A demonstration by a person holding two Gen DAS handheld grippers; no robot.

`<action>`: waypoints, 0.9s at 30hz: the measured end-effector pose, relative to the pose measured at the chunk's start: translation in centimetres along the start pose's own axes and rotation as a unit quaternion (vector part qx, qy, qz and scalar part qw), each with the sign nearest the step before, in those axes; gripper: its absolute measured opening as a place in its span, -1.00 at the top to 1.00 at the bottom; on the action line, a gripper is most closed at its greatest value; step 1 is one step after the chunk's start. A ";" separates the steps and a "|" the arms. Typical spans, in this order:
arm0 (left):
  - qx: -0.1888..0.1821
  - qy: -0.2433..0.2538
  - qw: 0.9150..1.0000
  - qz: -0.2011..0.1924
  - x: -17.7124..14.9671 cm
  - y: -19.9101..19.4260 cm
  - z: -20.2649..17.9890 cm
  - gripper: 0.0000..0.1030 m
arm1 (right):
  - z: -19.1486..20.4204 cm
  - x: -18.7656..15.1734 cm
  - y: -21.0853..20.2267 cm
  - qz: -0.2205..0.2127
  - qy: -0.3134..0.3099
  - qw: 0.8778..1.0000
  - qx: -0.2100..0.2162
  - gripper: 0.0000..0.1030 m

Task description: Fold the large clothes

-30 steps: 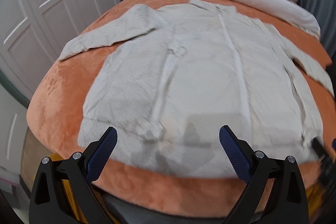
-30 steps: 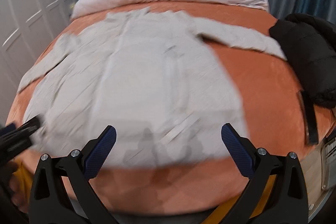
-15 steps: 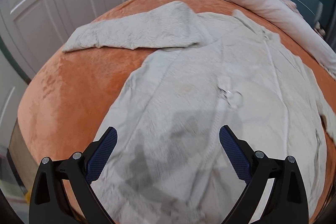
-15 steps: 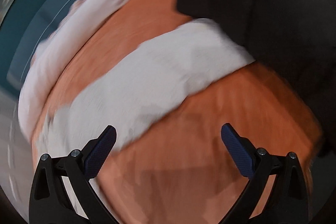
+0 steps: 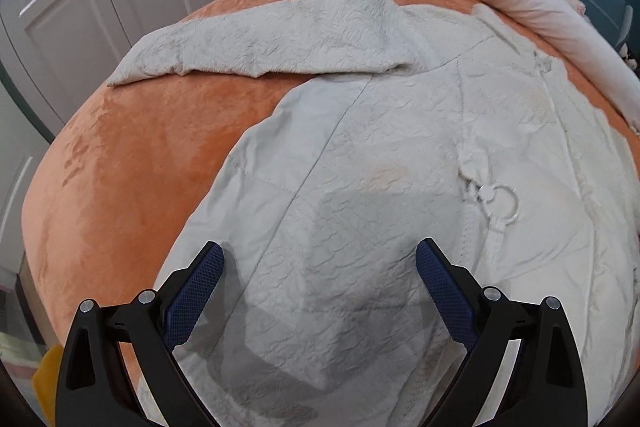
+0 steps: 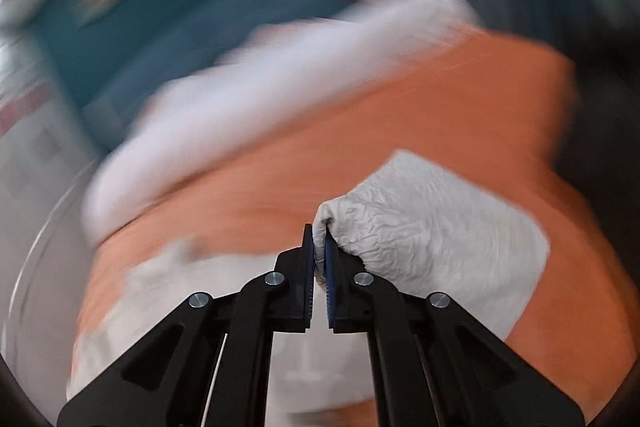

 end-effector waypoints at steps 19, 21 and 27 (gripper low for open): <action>-0.208 -0.001 0.978 -0.006 9.6 -0.3 -10.3 -0.85 | 14.0 -19.5 5.7 0.161 -0.158 0.972 0.060 -0.05; -0.226 -0.007 0.974 0.010 10.9 1.6 -11.9 -0.85 | 9.7 -17.5 6.0 0.155 -0.108 0.982 0.023 -0.05; -0.215 -0.046 0.974 0.052 13.9 6.5 -13.7 0.42 | 3.4 -13.6 8.7 0.143 -0.017 0.989 -0.023 -0.05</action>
Point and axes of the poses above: each gripper's, at about its wrist camera, not at the fingertips, and y roughly the way its jaws point, z to its left, x to its top, the point moved 9 cm from there along y, roughly the way its jaws point, and after that the axes turned 14 degrees about z, right-handed, at the moved point
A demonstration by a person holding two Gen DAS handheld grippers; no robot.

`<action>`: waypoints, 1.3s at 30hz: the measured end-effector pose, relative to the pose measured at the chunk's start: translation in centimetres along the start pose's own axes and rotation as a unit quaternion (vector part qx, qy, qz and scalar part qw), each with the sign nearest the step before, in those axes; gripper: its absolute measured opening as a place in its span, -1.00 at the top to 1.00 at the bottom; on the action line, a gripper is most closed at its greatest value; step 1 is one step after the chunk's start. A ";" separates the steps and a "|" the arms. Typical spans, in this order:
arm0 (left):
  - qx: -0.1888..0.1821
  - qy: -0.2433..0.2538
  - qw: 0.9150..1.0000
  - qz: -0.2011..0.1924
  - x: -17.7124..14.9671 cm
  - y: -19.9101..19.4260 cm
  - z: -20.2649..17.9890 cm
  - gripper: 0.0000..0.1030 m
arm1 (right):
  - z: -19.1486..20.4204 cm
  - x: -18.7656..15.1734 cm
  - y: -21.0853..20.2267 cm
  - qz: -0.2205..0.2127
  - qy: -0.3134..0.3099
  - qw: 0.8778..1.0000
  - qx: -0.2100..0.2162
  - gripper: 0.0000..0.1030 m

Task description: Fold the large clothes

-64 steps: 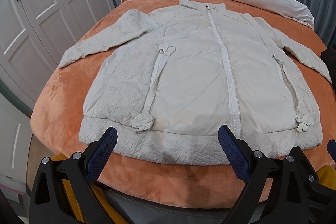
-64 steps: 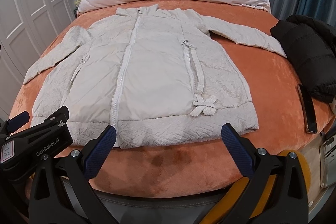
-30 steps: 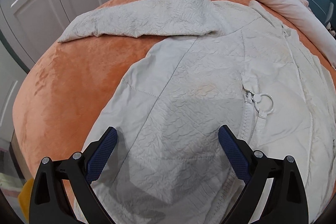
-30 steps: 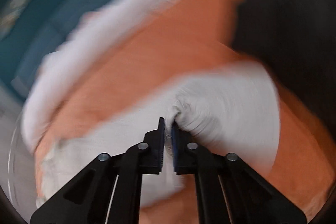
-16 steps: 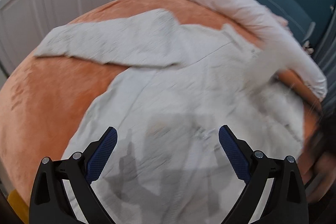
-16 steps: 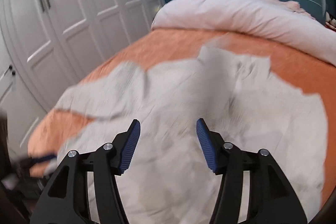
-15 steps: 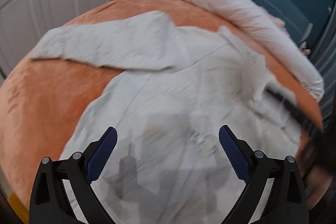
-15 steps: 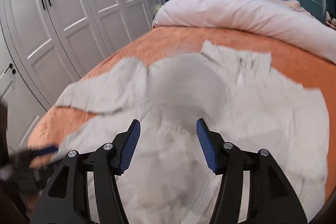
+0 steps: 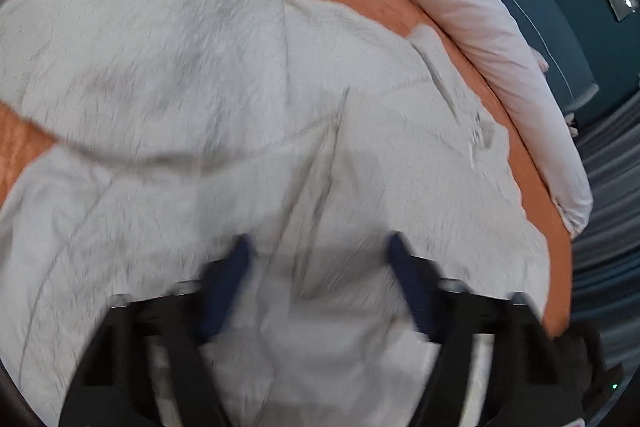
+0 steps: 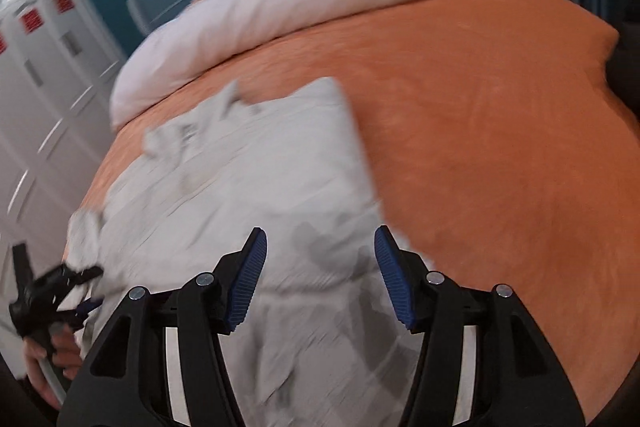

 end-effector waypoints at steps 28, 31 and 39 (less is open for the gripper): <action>0.107 0.084 0.986 -0.097 1.1 3.2 -0.1 0.72 | -0.8 1.7 7.4 0.023 -0.011 1.000 -0.017 1.00; 0.068 0.059 0.993 -0.074 -0.3 -0.2 1.8 0.54 | 0.0 -0.1 3.4 0.011 -0.009 1.000 -0.028 0.42; 0.035 -0.103 0.983 -0.151 -2.3 -12.9 18.1 -0.43 | 2.0 -15.4 -6.5 -0.002 -0.096 0.995 -0.040 -0.02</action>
Point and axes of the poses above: each gripper's, at about its wrist camera, not at the fingertips, and y roughly the way its jaws point, z to its left, x to its top, the point moved 9 cm from there along y, roughly the way its jaws point, and after that the axes turned 14 degrees about z, right-handed, at the moved point
